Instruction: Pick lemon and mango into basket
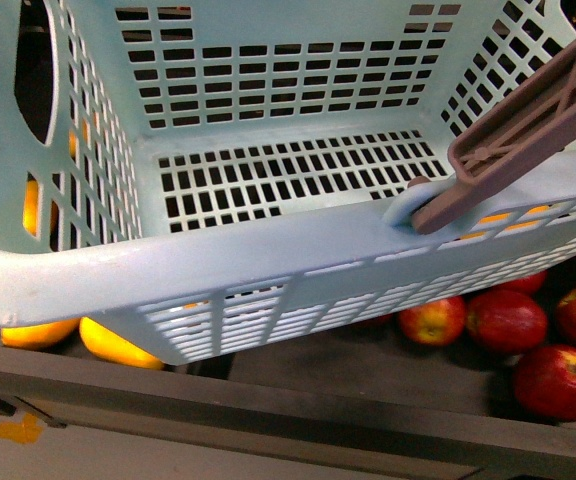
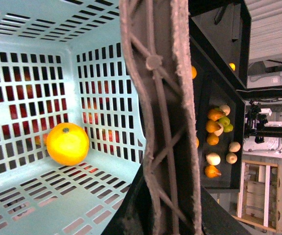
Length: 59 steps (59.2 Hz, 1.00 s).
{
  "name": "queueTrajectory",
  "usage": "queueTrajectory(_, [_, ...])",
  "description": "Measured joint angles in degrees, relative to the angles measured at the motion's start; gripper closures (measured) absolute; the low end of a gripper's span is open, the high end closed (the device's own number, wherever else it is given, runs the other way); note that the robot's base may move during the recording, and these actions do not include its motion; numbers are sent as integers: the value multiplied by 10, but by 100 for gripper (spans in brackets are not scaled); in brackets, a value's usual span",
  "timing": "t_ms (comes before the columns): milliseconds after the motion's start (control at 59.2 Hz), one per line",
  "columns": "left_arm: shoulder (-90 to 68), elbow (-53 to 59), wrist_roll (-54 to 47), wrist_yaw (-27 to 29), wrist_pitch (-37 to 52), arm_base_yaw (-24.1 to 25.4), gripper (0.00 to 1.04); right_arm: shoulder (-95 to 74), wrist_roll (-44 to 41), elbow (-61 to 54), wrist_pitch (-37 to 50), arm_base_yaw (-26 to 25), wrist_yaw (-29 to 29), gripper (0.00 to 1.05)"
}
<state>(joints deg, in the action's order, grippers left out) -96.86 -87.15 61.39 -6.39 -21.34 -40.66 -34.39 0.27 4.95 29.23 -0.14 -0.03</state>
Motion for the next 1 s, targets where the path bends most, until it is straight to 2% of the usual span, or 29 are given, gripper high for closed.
queueTrajectory(996, [0, 0, -1, 0, 0, 1, 99, -1, 0, -1, -1, 1, 1, 9])
